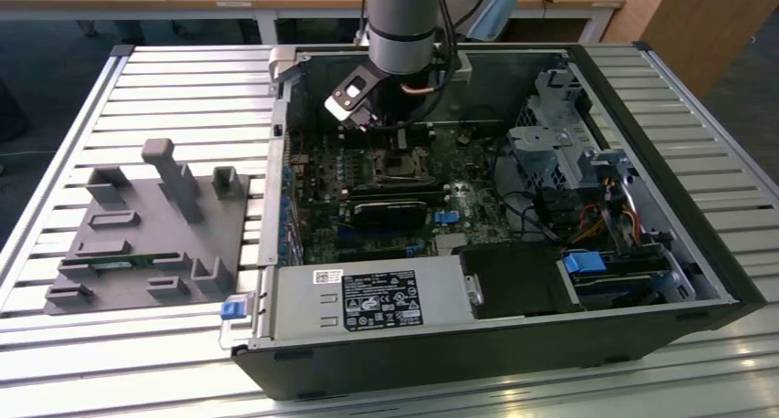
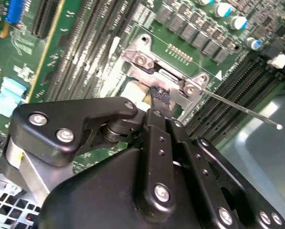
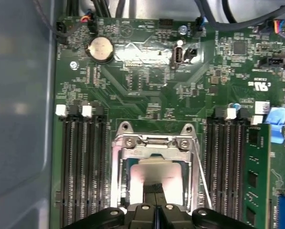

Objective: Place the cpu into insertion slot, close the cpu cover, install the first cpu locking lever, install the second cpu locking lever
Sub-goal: 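Close the cpu cover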

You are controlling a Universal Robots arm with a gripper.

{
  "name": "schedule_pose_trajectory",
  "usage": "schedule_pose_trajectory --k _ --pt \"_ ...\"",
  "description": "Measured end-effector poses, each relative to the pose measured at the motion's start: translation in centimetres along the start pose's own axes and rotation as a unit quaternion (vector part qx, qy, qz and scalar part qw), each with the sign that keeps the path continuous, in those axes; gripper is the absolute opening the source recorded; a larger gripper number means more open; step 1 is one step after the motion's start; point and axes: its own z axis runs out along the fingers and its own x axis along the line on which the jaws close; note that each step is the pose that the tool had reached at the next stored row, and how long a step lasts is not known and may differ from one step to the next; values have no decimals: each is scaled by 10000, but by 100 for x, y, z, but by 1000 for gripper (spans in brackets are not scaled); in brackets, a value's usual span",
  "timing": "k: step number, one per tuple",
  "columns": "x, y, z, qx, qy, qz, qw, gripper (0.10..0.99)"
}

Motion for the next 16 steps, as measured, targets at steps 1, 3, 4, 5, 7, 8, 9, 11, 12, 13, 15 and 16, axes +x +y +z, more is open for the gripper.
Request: schedule_pose_trajectory --k 1,3,4,5,7,8,9,11,12,13,15,16 --pt "15 0 1 0 1 0 10000 110" --pt "34 1 1 -1 5 0 10000 110" --pt "37 1 -3 -2 8 0 10000 110" --pt "39 3 -10 -5 14 0 10000 110" --pt "38 -2 -28 -3 8 1 10000 110" --pt "37 -14 -32 -5 7 1 10000 110" --pt "37 -29 -34 -10 7 0 10000 110" --pt "37 -69 -38 -16 5 0 10000 110" --pt "38 -88 -38 -18 6 0 10000 110" --pt "38 -98 -37 -18 6 1 10000 110" --pt "38 -103 -30 -19 6 0 10000 110" --pt "38 -103 -26 -18 5 0 10000 110"
